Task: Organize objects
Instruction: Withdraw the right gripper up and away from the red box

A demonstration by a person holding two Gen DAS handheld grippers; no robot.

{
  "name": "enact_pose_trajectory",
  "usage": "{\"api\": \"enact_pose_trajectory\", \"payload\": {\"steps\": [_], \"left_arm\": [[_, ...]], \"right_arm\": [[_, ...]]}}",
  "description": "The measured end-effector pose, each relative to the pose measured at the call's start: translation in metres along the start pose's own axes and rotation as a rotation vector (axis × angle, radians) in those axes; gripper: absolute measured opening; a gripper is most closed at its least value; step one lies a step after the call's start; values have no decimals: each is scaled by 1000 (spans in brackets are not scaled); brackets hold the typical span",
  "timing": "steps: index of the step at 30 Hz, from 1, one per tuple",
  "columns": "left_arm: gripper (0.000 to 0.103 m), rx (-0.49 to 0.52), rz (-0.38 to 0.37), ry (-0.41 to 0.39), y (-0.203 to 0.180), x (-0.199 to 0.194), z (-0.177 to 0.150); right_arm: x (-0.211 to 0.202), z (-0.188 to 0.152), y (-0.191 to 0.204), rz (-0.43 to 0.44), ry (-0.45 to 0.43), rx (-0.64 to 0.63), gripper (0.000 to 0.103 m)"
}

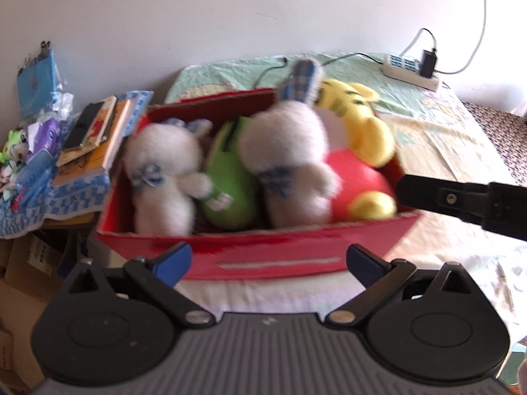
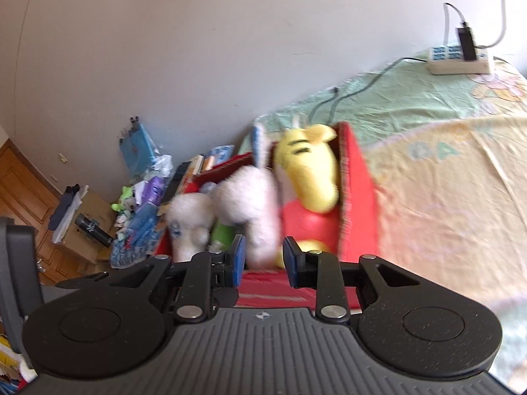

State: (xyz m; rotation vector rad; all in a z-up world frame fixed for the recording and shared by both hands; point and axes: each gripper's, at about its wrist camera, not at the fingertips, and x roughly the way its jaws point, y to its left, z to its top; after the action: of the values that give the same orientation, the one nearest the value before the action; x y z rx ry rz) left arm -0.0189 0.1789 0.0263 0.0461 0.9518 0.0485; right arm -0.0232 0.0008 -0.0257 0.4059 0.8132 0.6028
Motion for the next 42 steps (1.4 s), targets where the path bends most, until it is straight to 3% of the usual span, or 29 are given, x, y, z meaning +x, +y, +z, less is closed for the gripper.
{"api": "enact_pose_trajectory", "payload": {"steps": [16,19,24,31,42], "left_arm": [[100,104,-7,86,-111,16,-23],[100,120,-36,106,-126,19,-24],[99,148,-31,101,-149,22,-24],[100,161,-24,120,-165,33,-18],[100,155,-14,133,-175,43,-10]], "right_arm": [[-51,-19,-74,-229,9,70,29],[-60,-20,-84,-264,2,76,29],[-71,-21,-103,-333,-6,86,30],[-73,-18,-126,-404,0,122,34],[-66,-8,-139,-437,12,114,38]]}}
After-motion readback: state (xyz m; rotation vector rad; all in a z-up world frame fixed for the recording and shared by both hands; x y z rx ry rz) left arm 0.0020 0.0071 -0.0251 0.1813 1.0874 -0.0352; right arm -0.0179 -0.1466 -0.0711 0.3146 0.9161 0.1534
